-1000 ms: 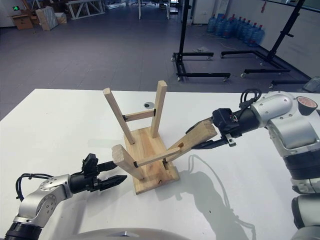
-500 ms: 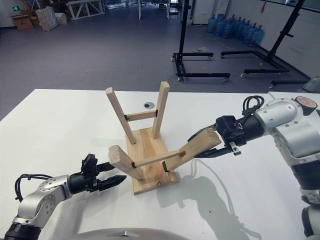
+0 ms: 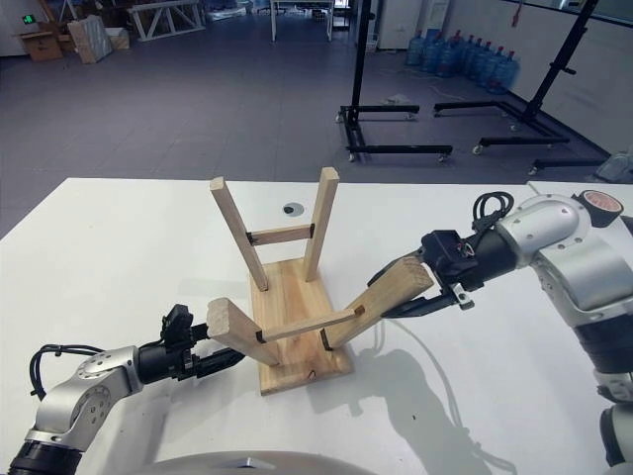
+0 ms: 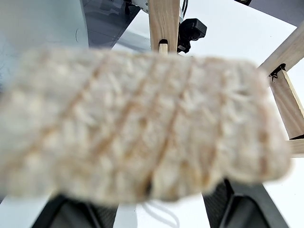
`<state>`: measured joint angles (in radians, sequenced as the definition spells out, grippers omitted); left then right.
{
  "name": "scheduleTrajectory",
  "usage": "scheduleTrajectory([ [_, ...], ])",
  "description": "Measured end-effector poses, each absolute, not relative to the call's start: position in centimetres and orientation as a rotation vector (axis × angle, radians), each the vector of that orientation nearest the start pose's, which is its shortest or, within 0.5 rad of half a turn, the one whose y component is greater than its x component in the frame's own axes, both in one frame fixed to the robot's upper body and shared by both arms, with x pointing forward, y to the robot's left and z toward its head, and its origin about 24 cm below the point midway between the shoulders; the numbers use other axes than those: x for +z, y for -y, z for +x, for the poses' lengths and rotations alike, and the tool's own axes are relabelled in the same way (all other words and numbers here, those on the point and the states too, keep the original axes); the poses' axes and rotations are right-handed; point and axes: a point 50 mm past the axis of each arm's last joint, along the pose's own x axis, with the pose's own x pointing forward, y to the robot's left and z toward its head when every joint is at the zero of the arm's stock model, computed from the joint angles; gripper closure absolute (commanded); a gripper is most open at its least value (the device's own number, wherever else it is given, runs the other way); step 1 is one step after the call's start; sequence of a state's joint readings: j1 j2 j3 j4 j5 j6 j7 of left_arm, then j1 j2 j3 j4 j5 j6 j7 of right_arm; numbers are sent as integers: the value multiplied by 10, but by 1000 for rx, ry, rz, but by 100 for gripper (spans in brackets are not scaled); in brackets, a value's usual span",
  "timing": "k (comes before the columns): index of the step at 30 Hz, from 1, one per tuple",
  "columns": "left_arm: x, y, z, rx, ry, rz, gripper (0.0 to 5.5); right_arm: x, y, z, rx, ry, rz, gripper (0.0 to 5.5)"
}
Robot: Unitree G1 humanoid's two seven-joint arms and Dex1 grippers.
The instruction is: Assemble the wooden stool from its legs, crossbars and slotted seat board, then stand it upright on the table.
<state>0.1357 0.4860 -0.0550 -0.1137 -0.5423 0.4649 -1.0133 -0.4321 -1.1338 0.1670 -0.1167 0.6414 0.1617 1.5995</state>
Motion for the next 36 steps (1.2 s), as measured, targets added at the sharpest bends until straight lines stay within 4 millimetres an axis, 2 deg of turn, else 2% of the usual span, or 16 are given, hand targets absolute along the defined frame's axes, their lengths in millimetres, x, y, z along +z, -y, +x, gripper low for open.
scheduleTrajectory([
  [10,27,-174,194,-1080,-441,-310,95,200,207,248,1722,-360,-563,347],
  [17,24,-172,193,-1053,-434,-313,95,204,202,250,1724,-402,-611,347],
  [28,20,-170,190,-1036,-433,-318,95,197,196,240,1719,-344,-619,347],
  [36,18,-172,190,-1032,-445,-312,95,191,194,241,1722,-333,-579,347],
])
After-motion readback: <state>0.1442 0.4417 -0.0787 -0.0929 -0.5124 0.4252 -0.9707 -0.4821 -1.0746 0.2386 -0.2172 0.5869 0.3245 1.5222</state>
